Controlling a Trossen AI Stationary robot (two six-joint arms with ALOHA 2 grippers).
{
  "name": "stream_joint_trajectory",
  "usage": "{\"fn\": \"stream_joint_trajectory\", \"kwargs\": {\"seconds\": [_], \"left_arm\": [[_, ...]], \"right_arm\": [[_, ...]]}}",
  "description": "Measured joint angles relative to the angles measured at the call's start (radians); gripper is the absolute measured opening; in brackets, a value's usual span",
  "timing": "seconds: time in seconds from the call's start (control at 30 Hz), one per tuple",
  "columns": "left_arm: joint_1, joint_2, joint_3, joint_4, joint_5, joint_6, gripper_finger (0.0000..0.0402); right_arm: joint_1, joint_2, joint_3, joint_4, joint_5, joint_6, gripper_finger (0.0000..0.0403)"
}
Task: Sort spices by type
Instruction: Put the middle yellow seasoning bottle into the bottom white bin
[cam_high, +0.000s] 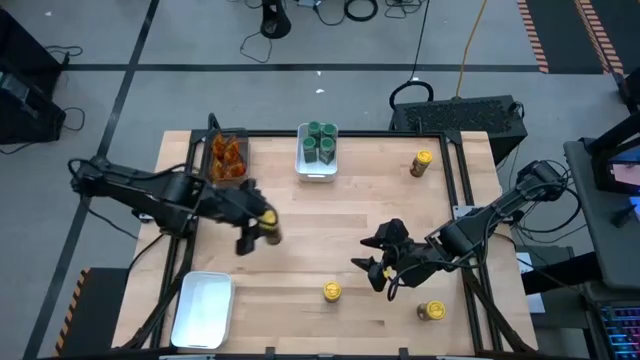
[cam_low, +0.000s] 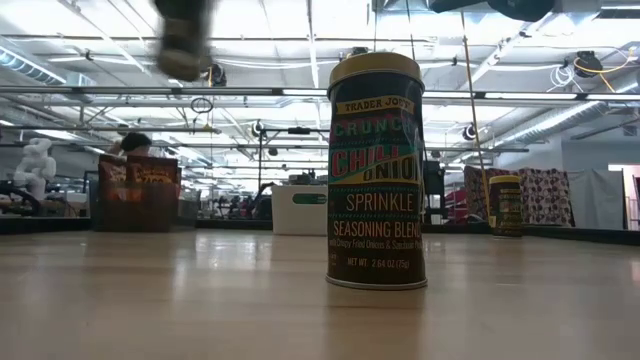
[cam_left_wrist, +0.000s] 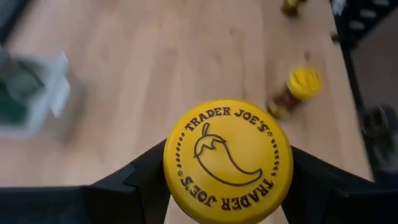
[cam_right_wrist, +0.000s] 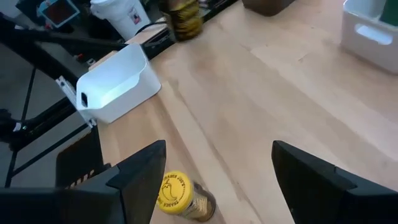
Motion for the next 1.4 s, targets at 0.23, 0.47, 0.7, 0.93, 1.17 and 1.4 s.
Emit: {"fn": "stream_joint_trajectory", "kwargs": {"seconds": [0.23,0.47,0.7,0.93,1.17,1.4], "left_arm": [[-0.196,-0.072,0.0,-0.189,-0.011,-0.325,0.0233],[-0.43,-0.094,0.0,-0.249,-0.055,-0.536,0.0234],[-0.587,-0.089,0.0,-0.336,-0.091,-0.551,0.0234],[-0.721,-0.089,-0.049,-0.329,-0.128,-0.552,0.0235],[-0.797,-0.087,-0.193,-0.164,-0.13,-0.555,0.0235],[-0.802,-0.087,-0.29,-0.086,-0.154,-0.549,0.0235]], "right_arm": [[0.012,0.0,0.0,0.001,-0.04,-0.052,0.0274],[0.014,0.0,0.0,0.03,-0.04,-0.054,0.0274],[0.0,0.0,0.0,0.16,0.038,-0.084,0.0274],[-0.032,0.0,0.0,0.264,0.054,-0.098,0.0274],[-0.033,0.0,0.0,0.293,0.054,-0.094,0.0274],[-0.035,0.0,0.0,0.294,0.054,-0.067,0.0274]]}}
